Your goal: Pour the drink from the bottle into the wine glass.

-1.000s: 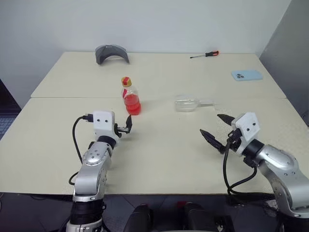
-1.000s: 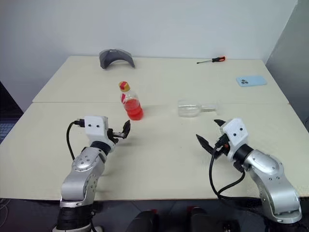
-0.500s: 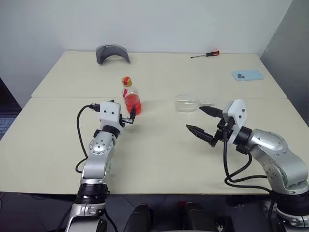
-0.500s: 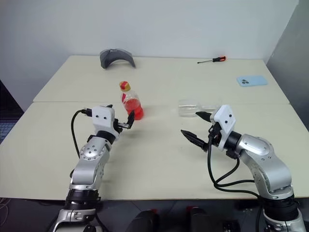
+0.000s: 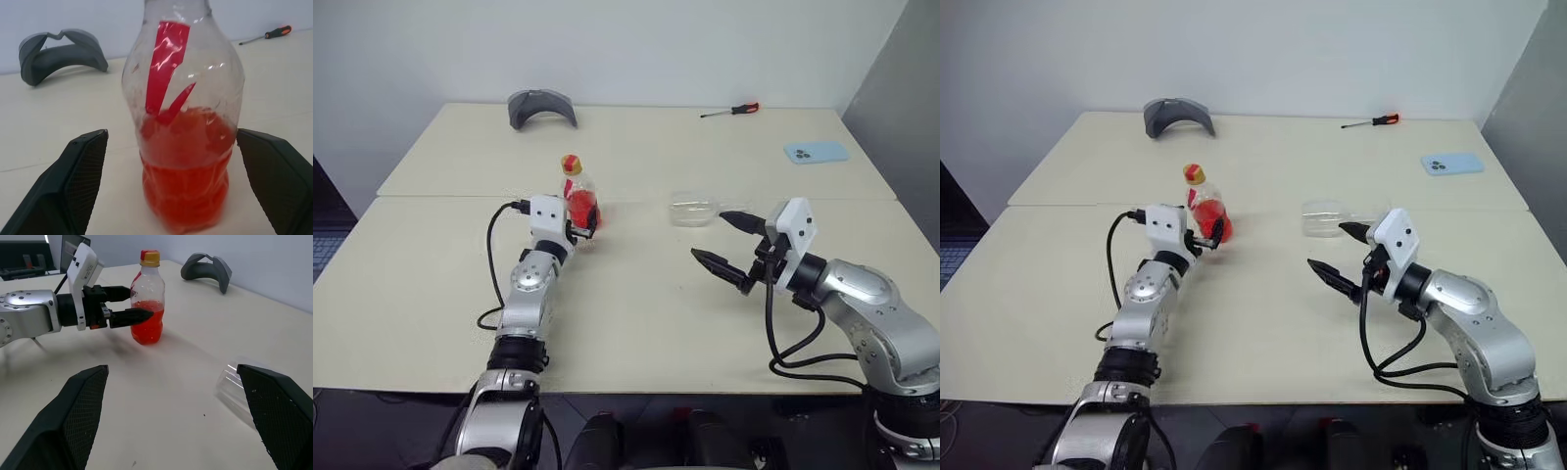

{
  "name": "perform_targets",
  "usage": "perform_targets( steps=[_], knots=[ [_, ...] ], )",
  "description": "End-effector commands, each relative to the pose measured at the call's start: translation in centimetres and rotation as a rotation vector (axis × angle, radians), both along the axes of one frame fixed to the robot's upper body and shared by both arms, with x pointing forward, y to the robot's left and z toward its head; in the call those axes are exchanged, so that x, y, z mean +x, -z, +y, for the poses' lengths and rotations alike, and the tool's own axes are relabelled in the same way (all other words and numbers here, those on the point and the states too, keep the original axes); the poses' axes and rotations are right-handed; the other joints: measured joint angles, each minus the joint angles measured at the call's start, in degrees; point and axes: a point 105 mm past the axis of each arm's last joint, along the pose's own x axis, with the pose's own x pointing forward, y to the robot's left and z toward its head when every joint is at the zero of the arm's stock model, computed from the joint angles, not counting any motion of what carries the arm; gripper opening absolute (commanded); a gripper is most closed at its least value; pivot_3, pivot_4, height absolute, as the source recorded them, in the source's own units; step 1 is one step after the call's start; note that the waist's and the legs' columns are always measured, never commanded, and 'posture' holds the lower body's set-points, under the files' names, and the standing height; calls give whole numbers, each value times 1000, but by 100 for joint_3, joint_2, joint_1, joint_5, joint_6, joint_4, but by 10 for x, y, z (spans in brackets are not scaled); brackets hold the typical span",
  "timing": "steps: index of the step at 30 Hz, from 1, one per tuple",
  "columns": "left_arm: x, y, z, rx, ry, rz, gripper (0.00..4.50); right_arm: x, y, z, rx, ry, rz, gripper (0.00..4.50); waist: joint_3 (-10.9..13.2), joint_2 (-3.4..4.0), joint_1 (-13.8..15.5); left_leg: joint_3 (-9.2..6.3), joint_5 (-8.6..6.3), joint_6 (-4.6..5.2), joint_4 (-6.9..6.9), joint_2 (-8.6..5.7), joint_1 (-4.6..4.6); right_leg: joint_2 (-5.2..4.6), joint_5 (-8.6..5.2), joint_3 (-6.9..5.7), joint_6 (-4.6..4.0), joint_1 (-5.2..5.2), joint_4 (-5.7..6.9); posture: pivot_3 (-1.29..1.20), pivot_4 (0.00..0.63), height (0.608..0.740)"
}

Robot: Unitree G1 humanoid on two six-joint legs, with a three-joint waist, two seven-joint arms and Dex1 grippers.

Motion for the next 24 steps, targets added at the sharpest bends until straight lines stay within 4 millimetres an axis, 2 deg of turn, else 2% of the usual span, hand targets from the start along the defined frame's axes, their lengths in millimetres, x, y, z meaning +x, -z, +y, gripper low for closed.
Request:
perform_targets(
  steps=[1, 6, 16, 19, 24],
  knots=[
    [8, -15, -4, -13, 32, -53, 4465, -5, -12, -3, 4, 11, -44, 4500, 0, 0, 0, 0, 0, 0, 0, 0, 0, 0, 0, -1, 0, 0, 0, 0, 150, 740],
    [22, -13, -6, -27, 44, -37, 4465, -10, -12, -4, 1, 25, -33, 4500, 1, -2, 3, -1, 0, 0, 2, -2, -3, 0, 0, -2, 0, -1, 1, 0, 150, 740],
    [30, -12, -12, -46, 74, -45, 4465, -14, -12, -7, -5, 50, -27, 4500, 2, -3, -2, -1, 0, 0, 2, -5, -4, -2, 0, -2, 1, -4, 2, 0, 150, 740],
    [31, -15, -12, -53, 75, -55, 3914, -15, -12, -9, -6, 53, -25, 4500, 2, -4, -2, -1, 0, 0, 2, -5, -4, -2, 0, -2, 1, -4, 2, 0, 150, 740],
    [32, -18, -16, -60, 90, -69, 2472, -11, -15, -9, 7, 62, -28, 4500, 2, -4, -4, -1, 0, 0, 2, -5, -4, -1, 0, -2, 1, -4, 3, 0, 150, 740]
  ],
)
